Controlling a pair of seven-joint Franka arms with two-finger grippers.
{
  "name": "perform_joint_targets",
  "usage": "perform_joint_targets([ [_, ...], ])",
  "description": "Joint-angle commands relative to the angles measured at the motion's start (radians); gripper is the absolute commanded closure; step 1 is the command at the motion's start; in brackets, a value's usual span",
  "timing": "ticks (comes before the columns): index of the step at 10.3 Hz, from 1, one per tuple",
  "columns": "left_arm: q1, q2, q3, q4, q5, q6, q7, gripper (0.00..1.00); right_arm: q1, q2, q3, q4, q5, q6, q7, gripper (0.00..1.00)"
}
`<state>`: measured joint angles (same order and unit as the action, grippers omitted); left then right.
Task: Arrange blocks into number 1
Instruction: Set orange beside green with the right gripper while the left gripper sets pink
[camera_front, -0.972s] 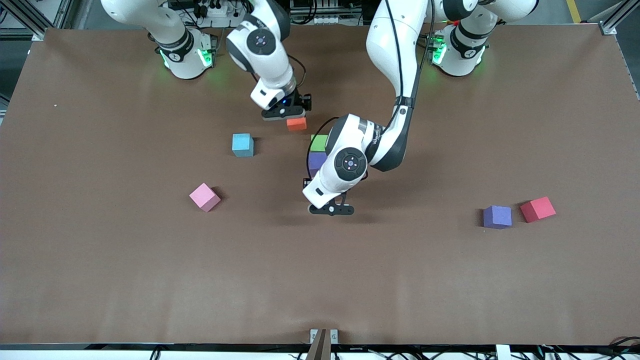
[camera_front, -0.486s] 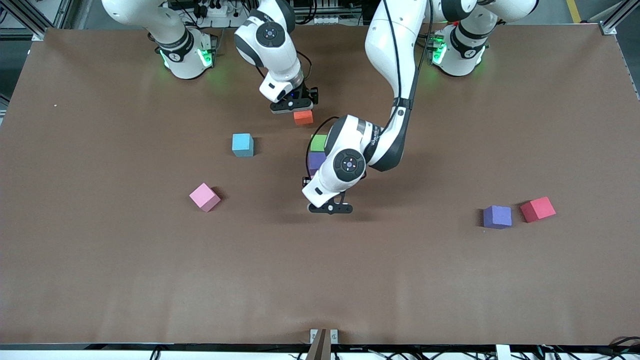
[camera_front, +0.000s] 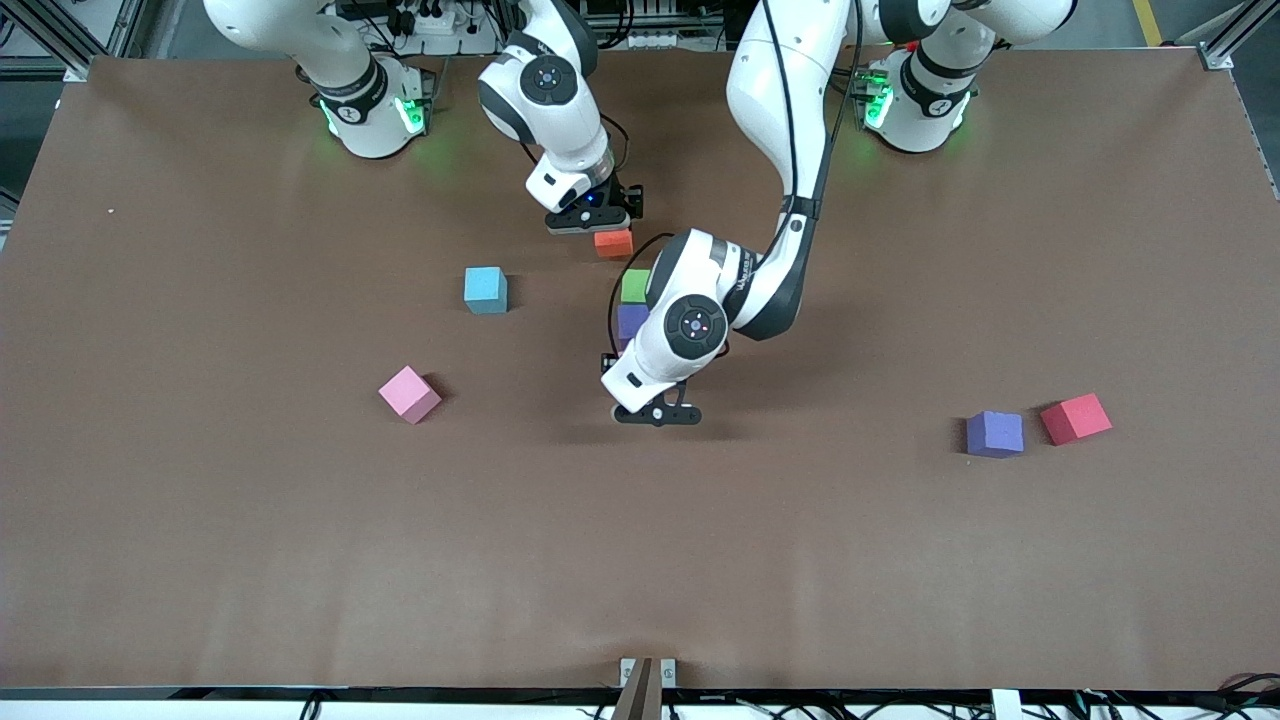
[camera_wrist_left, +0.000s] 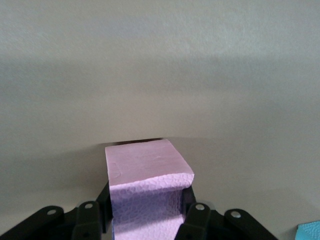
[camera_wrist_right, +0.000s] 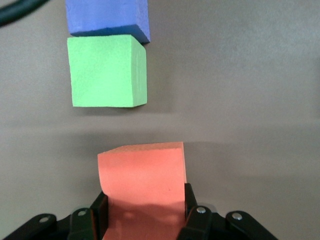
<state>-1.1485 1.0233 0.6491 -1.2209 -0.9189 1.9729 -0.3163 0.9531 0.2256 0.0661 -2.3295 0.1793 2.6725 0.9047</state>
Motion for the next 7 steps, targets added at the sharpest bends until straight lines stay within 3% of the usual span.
perform_joint_targets([
  [1, -0.02, -0.008, 0.004, -0.031, -0.021, 0.02, 0.008, 1.0, 0.032, 0.029, -0.012, 0.032, 0.003, 0.003, 0.043, 0.6],
  [6, -0.034, -0.017, 0.003, -0.049, -0.011, 0.017, 0.009, 1.0, 0.032, 0.028, -0.012, 0.032, 0.002, 0.001, 0.043, 0.6],
  [7, -0.036, -0.017, 0.003, -0.049, -0.009, 0.015, 0.011, 0.87, 0.032, 0.028, -0.014, 0.032, 0.002, 0.003, 0.043, 0.6],
])
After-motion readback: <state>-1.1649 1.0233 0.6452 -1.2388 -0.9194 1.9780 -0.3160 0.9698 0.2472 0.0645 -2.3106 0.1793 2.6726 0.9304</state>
